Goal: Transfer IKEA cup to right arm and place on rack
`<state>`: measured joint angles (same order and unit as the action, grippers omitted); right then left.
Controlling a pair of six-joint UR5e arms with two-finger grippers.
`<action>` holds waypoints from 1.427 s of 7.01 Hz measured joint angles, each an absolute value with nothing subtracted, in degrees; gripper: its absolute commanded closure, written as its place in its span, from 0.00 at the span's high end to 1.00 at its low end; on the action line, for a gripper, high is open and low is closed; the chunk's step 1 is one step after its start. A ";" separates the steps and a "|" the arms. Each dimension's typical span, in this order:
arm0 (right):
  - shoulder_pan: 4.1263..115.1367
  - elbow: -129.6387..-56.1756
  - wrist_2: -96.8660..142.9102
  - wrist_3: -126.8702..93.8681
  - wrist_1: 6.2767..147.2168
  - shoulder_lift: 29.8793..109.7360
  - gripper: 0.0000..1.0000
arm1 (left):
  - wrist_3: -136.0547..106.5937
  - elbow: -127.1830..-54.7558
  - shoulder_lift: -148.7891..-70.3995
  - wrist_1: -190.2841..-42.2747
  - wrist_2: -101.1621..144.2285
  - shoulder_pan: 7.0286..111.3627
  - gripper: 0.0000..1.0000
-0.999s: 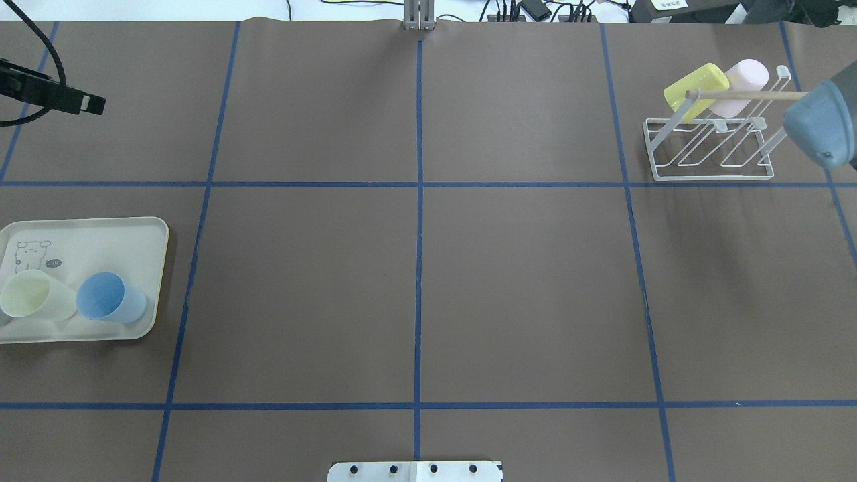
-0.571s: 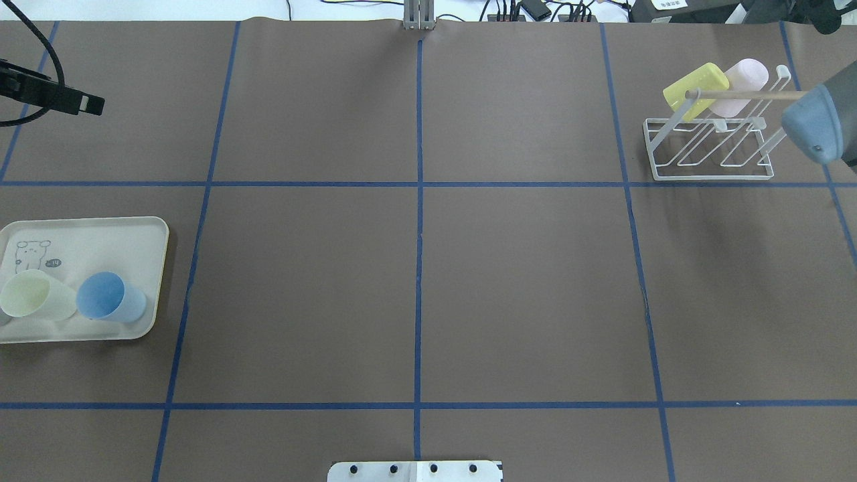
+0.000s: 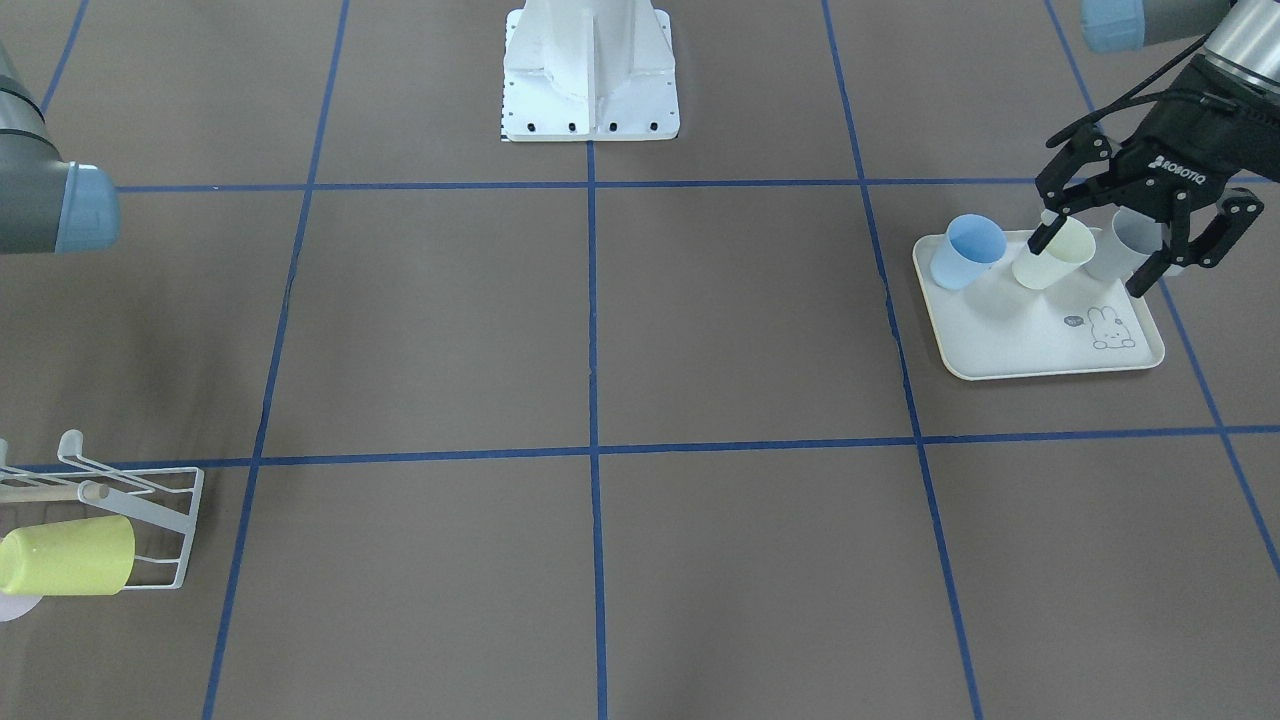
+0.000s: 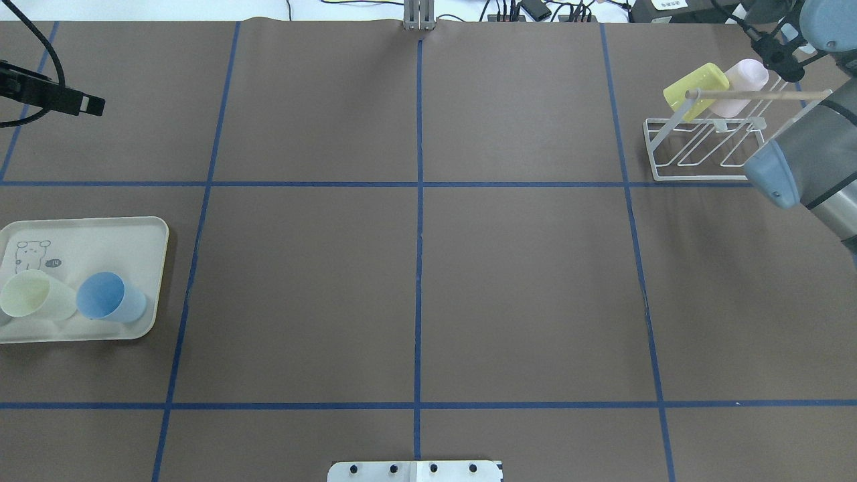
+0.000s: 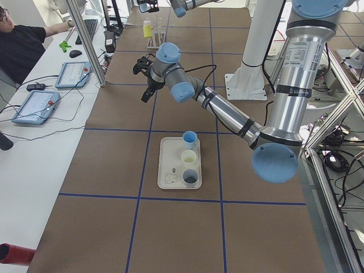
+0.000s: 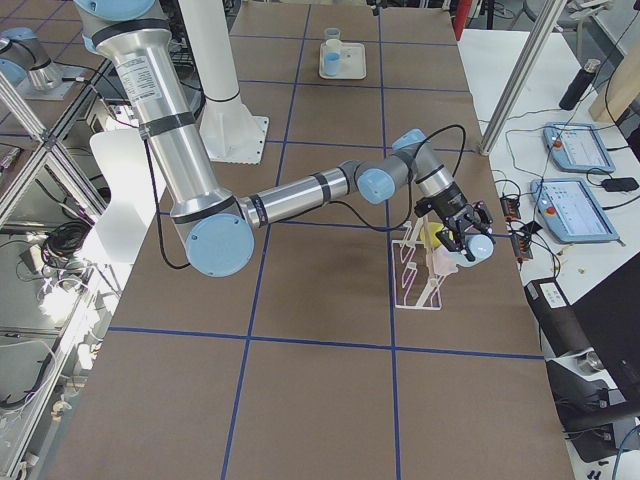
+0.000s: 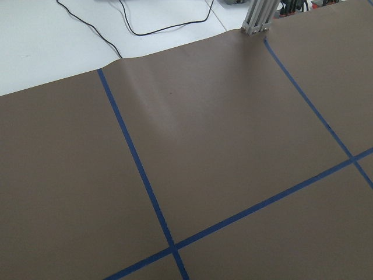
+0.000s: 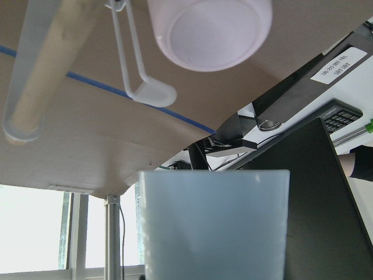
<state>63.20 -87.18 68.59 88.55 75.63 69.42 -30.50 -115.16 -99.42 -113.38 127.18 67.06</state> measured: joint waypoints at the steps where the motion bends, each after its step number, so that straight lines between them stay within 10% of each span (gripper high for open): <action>1: 62.66 -87.02 67.76 88.52 75.60 69.89 0.38 | -30.50 -115.11 -99.41 -113.38 127.19 67.03 1.00; 10: 59.75 -85.74 63.79 88.07 75.59 72.32 0.39 | -30.47 -115.40 -98.63 -113.81 127.27 67.04 1.00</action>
